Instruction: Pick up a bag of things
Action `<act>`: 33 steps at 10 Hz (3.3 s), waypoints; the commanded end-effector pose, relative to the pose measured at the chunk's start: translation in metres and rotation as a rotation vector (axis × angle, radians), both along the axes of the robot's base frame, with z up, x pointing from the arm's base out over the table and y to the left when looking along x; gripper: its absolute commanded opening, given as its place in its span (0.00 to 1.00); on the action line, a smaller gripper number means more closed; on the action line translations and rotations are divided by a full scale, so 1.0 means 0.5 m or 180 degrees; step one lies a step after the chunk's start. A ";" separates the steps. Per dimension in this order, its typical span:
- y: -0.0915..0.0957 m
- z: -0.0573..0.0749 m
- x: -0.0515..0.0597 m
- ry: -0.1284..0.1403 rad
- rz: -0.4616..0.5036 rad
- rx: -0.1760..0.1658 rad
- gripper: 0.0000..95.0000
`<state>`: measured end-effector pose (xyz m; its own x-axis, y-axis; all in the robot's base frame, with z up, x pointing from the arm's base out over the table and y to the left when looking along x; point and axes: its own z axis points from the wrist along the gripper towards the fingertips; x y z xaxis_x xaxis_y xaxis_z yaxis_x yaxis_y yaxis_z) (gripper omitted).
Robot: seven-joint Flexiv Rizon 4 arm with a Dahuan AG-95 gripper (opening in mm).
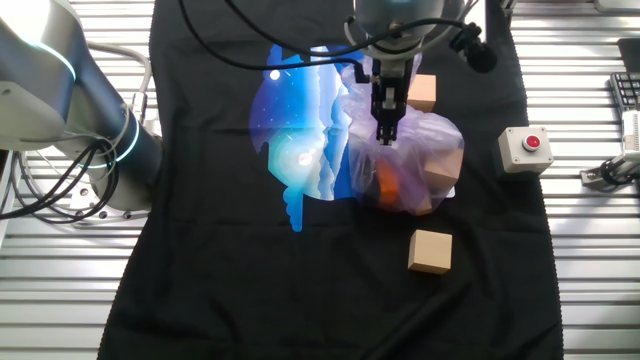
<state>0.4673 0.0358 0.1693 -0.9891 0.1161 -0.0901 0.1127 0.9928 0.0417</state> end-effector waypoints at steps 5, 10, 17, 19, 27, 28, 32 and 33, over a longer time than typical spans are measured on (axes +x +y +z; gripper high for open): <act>0.009 -0.011 0.005 -0.0010 -0.0018 0.0002 1.00; 0.001 -0.040 0.014 -0.0022 0.0015 -0.0007 1.00; -0.007 -0.080 0.023 -0.0050 0.0062 -0.0028 0.80; -0.008 -0.083 0.027 -0.0052 0.0077 -0.0032 0.80; -0.005 -0.078 0.043 -0.0052 0.0077 -0.0090 0.40; -0.005 -0.078 0.043 -0.0053 0.0075 -0.0093 0.40; -0.005 -0.079 0.043 -0.0058 0.0075 -0.0113 0.20; -0.005 -0.078 0.044 -0.0061 0.0080 -0.0129 0.00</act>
